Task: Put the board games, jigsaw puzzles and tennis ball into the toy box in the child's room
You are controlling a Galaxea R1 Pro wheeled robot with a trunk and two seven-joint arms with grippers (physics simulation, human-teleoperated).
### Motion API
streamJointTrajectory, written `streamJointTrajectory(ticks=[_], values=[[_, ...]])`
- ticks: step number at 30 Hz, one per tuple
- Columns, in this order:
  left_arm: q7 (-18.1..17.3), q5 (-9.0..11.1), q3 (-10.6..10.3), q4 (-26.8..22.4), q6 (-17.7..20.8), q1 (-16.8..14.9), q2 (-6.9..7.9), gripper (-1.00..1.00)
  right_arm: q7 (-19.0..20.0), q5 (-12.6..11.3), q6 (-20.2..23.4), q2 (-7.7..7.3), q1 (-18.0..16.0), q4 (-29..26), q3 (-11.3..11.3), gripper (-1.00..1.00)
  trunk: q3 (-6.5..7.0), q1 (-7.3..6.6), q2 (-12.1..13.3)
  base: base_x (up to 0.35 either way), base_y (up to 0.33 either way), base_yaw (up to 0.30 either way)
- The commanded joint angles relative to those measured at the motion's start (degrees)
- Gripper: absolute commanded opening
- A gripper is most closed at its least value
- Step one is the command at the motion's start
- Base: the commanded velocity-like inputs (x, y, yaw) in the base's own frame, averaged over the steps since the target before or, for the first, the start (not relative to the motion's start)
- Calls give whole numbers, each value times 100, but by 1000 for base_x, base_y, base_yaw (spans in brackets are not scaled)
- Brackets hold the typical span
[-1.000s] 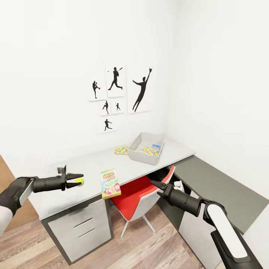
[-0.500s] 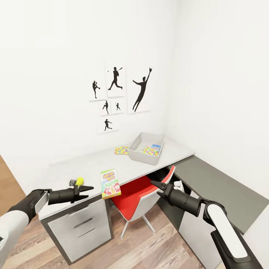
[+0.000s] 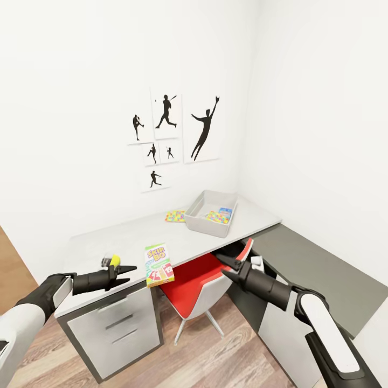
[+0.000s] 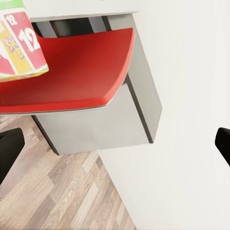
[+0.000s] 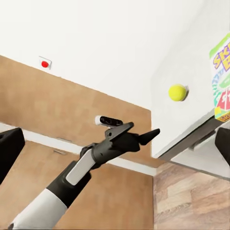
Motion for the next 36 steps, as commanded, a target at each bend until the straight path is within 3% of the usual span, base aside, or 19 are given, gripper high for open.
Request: streamJointTrajectory(ticks=[1, 5, 14, 36], values=[[-12, 2, 15, 0, 24, -5, -2, 100, 225, 47, 21, -2, -5, -3, 3, 100, -30, 25, -52, 0, 0, 0], [-10, 5, 49, -1, -15, -5, -4, 100, 497, 47, 56, -12, -5, -8, -19, 100, -102, 113, -213, 0, 0, 0], [-10, -3, 288, 3, -39, -5, -5, 100, 566, 55, 33, -19, -5, -16, -61, 100, -263, 311, -574, 0, 0, 0], [-9, -3, 417, 1, -40, -6, 3, 100, 692, 26, 31, 23, -5, -8, -33, 100, -658, 794, -1456, 0, 0, 0]])
